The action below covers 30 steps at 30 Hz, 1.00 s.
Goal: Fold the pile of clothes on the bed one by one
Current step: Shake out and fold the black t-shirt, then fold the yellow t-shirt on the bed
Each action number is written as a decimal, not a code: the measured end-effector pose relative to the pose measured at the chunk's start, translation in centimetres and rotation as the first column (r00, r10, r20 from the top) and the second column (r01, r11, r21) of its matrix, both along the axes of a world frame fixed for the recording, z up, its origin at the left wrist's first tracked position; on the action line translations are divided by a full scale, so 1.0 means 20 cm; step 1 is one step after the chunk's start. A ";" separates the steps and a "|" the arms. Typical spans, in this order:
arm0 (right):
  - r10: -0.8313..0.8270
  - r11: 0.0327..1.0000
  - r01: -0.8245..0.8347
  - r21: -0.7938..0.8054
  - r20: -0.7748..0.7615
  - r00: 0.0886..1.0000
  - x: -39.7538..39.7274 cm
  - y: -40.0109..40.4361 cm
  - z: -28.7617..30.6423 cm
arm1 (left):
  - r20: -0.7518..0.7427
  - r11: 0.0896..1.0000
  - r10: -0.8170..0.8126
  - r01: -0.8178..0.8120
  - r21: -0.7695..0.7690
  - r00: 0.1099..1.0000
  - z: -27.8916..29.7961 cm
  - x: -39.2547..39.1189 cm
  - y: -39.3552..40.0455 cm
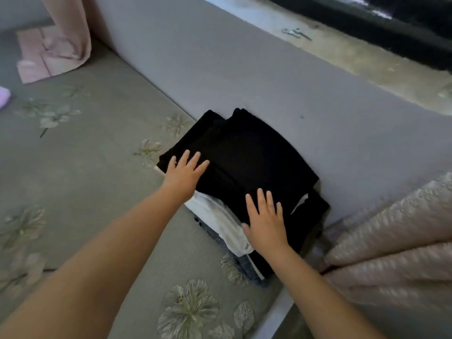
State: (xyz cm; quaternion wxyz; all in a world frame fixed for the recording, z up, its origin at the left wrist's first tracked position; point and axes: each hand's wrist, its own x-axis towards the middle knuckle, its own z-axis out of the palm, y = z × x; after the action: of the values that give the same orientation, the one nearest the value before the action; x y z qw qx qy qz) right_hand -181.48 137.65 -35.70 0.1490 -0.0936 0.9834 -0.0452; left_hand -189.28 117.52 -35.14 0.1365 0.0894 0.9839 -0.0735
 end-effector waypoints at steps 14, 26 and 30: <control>0.225 0.969 -0.217 0.115 -0.063 0.972 -0.09 0.04 -0.07 | -0.008 0.979 0.140 -0.137 0.151 0.990 -0.09 0.22 0.11; 0.780 0.493 -0.865 -0.094 -0.391 0.488 0.32 -1.03 0.61 | -0.256 0.578 0.810 -0.794 0.190 0.528 0.56 1.31 -0.57; 0.846 0.277 -0.945 -0.175 -0.422 0.326 0.79 -1.41 0.74 | -0.304 0.370 0.904 -0.908 0.198 0.302 0.77 1.96 -0.72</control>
State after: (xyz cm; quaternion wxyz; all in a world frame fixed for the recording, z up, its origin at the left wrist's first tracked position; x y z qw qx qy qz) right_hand -165.59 109.49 -20.83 0.0030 -0.6669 0.7327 -0.1358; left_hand -150.03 103.11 -19.75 -0.0295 -0.4943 0.8688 -0.0046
